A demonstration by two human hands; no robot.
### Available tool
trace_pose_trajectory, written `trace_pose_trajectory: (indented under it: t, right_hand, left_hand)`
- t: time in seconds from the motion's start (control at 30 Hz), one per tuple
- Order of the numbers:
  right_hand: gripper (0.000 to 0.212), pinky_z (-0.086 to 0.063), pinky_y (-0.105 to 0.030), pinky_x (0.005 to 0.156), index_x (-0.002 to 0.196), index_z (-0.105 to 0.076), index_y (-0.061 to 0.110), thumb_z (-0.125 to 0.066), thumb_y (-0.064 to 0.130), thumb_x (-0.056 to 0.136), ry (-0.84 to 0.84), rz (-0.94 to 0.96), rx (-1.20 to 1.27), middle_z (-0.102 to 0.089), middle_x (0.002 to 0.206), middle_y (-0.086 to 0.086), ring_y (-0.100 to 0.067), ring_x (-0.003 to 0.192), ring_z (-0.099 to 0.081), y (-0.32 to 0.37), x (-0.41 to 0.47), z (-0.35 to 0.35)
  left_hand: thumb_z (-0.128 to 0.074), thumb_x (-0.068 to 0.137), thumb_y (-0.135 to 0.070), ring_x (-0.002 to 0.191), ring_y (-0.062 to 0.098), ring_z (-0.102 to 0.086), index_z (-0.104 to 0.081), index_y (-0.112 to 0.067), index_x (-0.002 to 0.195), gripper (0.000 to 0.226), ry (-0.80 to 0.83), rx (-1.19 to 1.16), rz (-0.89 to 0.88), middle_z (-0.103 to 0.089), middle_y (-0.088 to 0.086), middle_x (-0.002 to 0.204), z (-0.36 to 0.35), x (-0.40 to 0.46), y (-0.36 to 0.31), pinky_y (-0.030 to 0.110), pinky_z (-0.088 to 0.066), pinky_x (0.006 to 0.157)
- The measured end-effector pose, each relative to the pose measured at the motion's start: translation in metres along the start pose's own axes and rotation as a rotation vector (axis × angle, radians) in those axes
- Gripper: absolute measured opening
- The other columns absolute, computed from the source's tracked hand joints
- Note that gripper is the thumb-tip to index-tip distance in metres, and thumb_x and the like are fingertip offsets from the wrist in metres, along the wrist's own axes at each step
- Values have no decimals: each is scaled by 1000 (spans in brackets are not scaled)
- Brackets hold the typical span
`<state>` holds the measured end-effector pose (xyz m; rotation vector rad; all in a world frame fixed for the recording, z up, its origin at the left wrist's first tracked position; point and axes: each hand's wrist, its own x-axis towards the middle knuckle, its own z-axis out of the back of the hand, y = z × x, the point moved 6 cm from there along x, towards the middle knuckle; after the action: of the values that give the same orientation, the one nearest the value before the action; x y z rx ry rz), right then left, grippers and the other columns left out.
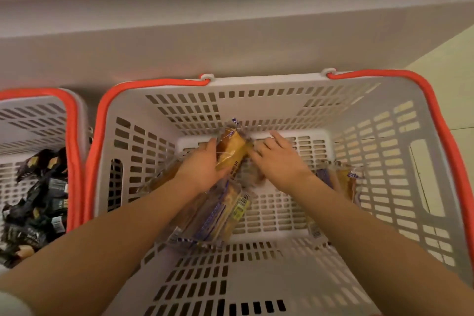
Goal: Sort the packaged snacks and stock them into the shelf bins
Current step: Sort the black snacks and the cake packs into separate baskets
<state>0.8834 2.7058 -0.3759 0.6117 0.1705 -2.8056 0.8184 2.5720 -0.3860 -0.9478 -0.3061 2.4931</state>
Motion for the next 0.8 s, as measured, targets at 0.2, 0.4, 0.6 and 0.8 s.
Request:
trace_pose_trajectory:
  t: [0.2,0.4,0.6,0.8]
  right_hand:
    - [43,-12,-43,115,134,-41,19,-46,18,92,256,-125,39,-18,153,-13,-29,140,-17,-35,-59,-38]
    - [47,-30,-38,103,127,-48,16,-52,20,80,168,-56,418,-45,132,-9,-28,123,-39,-3,-55,-2]
    - [58,-27,-39,108,140,-35,9,-54,17,85,-28,250,275,-46,135,-13,-29,124,-41,99,-19,18]
    - [52,-40,-39,90,142,-31,13,-46,8,92,180,147,187,-60,118,-11,-30,107,-55,92,-22,-18]
  left_hand:
    - [-58,88,-36,119,24,-48,-29,-14,144,66,37,-44,-221,-44,9,137,-8,-2,-25,34,-43,96]
    - [-44,96,-36,119,21,-50,-36,-23,142,49,150,183,-421,-50,3,137,-5,-16,-33,34,-44,95]
    - [-39,95,-25,137,24,-23,-25,-12,144,52,17,707,-390,-27,8,149,22,-44,8,36,-20,112]
    - [-46,93,-21,103,28,-56,-30,-7,134,46,130,533,102,-54,12,119,35,-45,46,38,-42,68]
